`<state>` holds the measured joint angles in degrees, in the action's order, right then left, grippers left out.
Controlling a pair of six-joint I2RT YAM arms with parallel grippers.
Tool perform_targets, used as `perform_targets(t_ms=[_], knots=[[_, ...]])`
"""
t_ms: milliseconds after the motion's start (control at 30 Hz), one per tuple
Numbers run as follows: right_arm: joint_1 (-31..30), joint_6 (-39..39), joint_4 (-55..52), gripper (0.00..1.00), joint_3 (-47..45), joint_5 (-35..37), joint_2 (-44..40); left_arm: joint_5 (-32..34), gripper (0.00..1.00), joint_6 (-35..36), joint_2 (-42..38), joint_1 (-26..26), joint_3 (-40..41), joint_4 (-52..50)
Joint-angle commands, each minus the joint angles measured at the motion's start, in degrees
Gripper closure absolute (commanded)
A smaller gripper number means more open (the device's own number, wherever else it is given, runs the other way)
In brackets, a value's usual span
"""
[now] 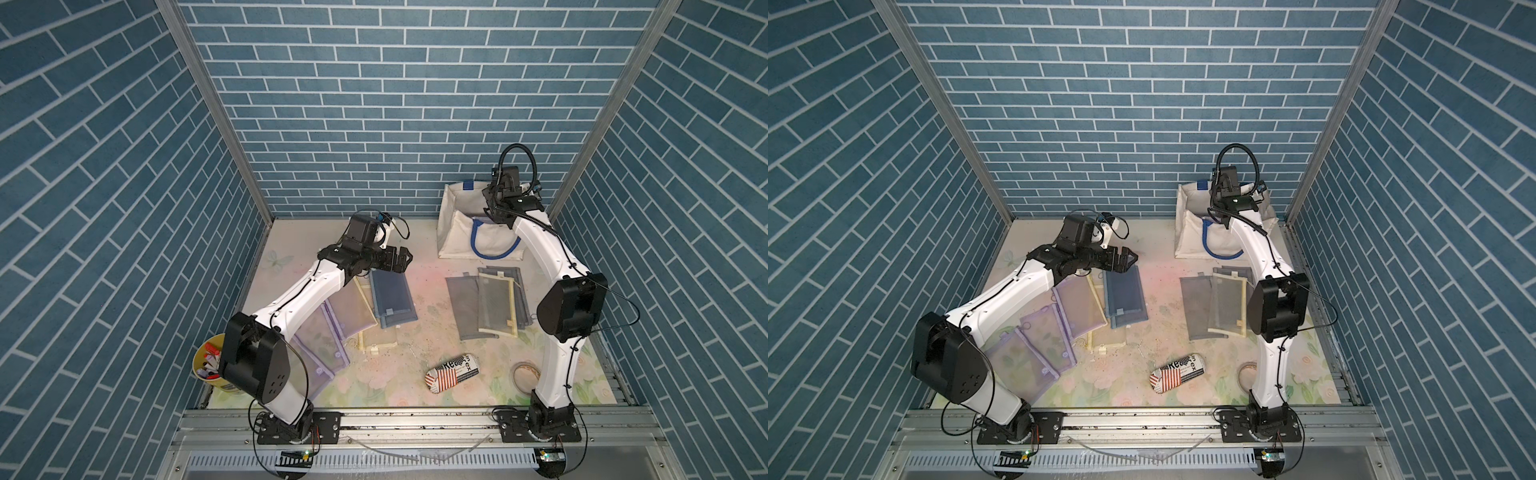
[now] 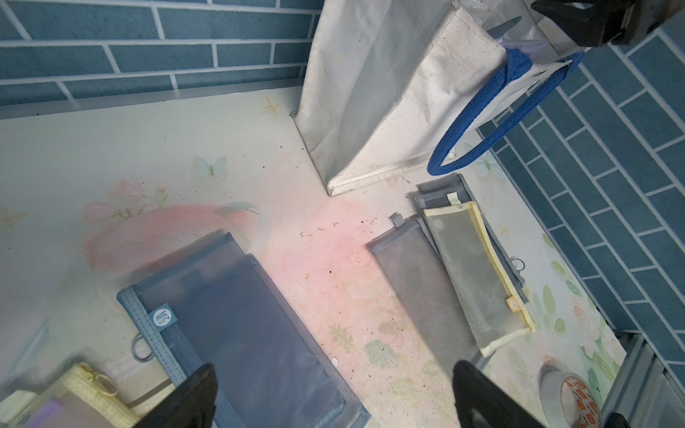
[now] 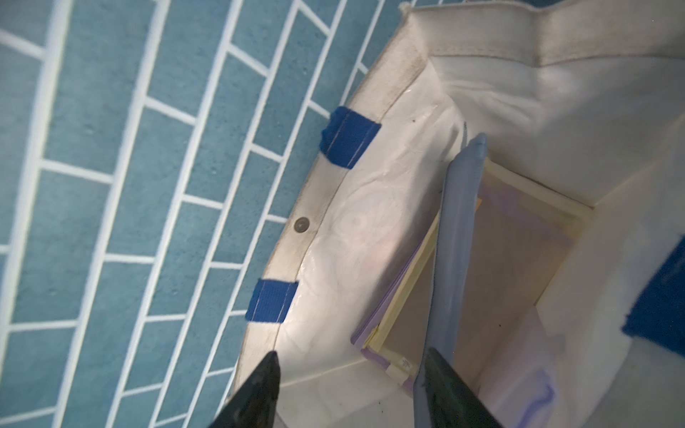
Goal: Put the pencil pouch into the canvas bag
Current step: Place the pencil pouch in the canvas bag, then pick up the pencil pouch.
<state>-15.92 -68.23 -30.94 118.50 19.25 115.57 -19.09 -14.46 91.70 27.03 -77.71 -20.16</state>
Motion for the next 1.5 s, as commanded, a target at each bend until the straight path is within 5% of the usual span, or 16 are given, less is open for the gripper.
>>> perform_targets(t_ms=[0, 100, 233, 500, 733, 1167, 1467], knots=[[0.36, 15.95, -6.70, 0.38, 4.26, -5.18, -2.08, -2.95, 0.01, -3.72, 1.51, 0.41, -0.34, 3.15], [0.37, 27.10, -12.43, 0.39, 1.67, -5.82, -6.11, -3.08, 0.01, -6.11, 3.22, 2.71, -0.76, 3.54], [1.20, 36.62, -7.49, 0.40, -16.90, -11.66, -19.43, -2.47, 0.01, -10.00, 5.94, 7.28, -1.18, 6.81], [10.65, 35.53, -4.32, 0.39, -45.95, -29.89, -35.26, -3.32, 0.01, -18.61, 16.96, 14.90, -10.06, 8.55], [21.34, 31.49, 5.64, 0.40, -66.25, -43.00, -36.29, -7.73, 0.01, -31.65, 31.70, 19.47, -22.17, 8.74], [23.66, 35.63, 10.78, 0.44, -70.14, -45.14, -24.40, -8.68, 0.04, -33.50, 44.23, 21.32, -31.64, 7.12], [23.66, 38.30, 5.04, 0.46, -68.84, -39.38, -28.25, -10.26, 0.14, -33.36, 50.27, 21.14, -37.62, 6.70]])
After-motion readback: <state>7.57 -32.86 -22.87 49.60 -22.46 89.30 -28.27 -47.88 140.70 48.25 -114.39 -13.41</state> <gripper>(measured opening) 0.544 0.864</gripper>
